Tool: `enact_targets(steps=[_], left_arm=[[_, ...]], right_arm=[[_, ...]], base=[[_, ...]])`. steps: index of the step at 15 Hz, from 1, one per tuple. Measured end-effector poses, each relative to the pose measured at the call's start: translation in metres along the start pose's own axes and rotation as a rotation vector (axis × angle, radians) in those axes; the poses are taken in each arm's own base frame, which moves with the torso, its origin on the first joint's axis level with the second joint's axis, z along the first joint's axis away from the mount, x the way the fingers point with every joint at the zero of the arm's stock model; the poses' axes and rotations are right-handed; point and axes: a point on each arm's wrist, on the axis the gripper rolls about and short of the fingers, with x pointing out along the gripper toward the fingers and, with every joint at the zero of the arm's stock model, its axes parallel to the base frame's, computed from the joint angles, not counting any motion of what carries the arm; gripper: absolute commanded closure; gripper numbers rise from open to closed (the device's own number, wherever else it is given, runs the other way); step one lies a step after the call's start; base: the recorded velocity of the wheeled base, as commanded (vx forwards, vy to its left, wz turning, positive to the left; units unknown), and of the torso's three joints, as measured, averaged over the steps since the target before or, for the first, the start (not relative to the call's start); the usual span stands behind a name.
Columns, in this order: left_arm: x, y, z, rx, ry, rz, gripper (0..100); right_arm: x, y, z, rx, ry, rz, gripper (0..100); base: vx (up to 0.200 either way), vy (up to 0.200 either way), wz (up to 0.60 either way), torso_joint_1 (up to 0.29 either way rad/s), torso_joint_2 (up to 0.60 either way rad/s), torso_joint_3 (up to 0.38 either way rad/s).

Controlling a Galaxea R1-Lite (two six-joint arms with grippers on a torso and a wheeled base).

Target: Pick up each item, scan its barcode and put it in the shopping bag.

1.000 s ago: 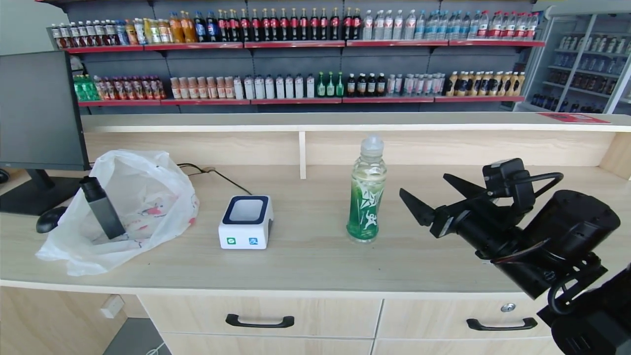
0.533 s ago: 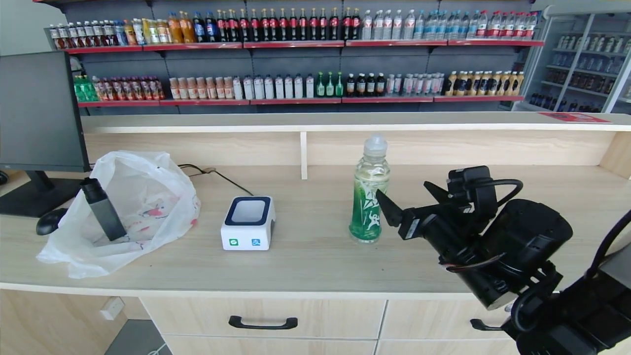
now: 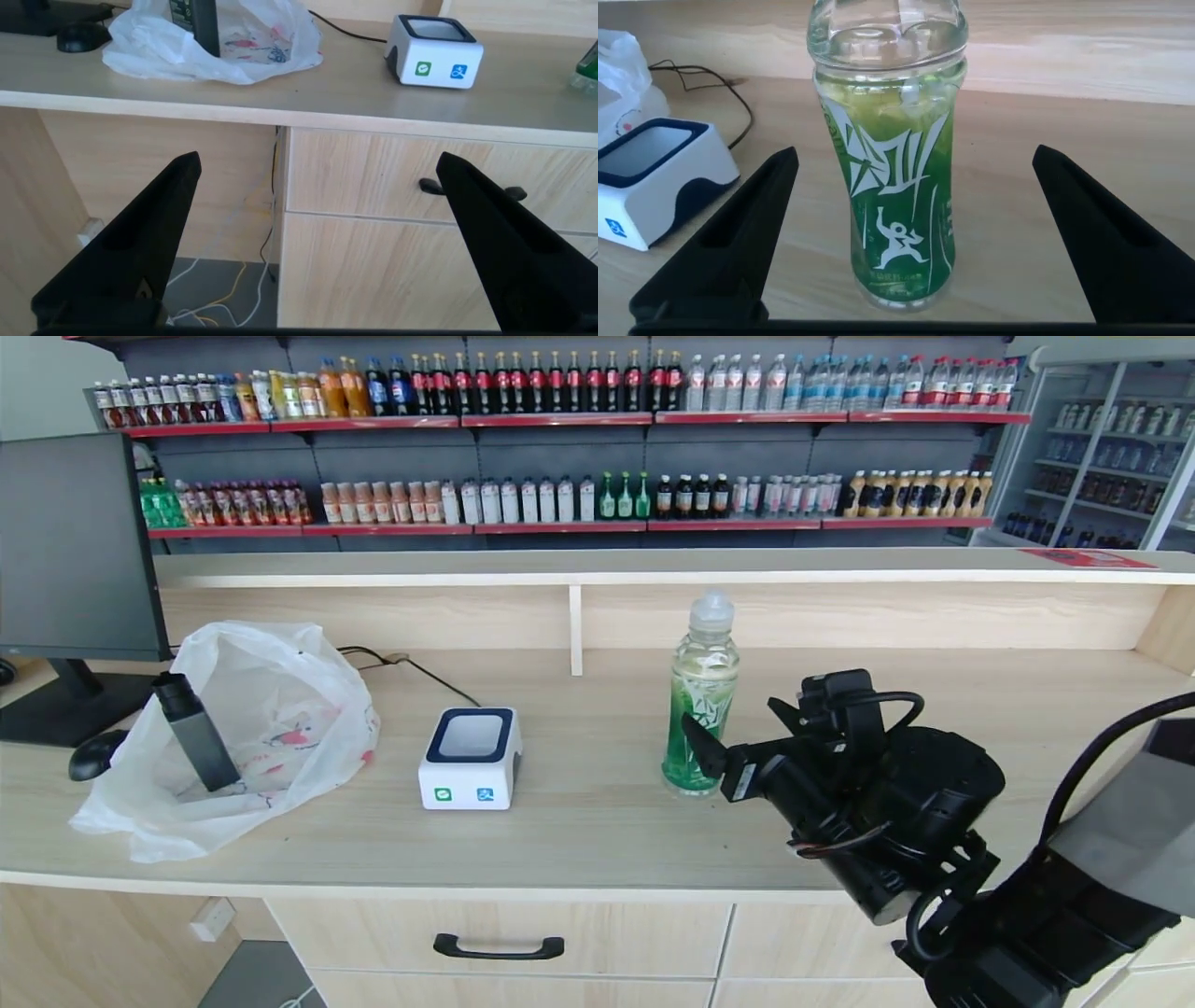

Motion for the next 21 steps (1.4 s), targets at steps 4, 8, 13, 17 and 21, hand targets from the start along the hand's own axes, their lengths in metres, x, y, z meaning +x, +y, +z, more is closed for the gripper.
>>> enact_targets(steps=[4,8,13,17,21], left_arm=[[0.000,0.000,0.000,-0.001,0.000,0.000,0],[0.000,0.000,0.000,-0.002,0.000,0.001,0],[0.000,0.000,0.000,-0.001,0.000,0.000,0],[0.000,0.000,0.000,-0.001,0.000,0.000,0],[0.000,0.000,0.000,-0.001,0.000,0.000,0]], right_arm=[[0.008,-0.007,-0.006,0.003,0.006,-0.027,0],[0.014,-0.006,-0.013,-0.026,0.013,-0.026,0],[0.021,-0.004,-0.020,-0.027,0.017,-0.026,0],[0.029,-0.004,-0.025,-0.028,0.013,-0.032,0],[0.038,-0.002,-0.028,-0.025,-0.001,-0.036,0]], base=[[0.000,0.000,0.00,0.000,0.00,0.000],[0.000,0.000,0.00,0.000,0.00,0.000],[0.000,0.000,0.00,0.000,0.00,0.000],[0.000,0.000,0.00,0.000,0.00,0.000],[0.000,0.000,0.00,0.000,0.00,0.000]])
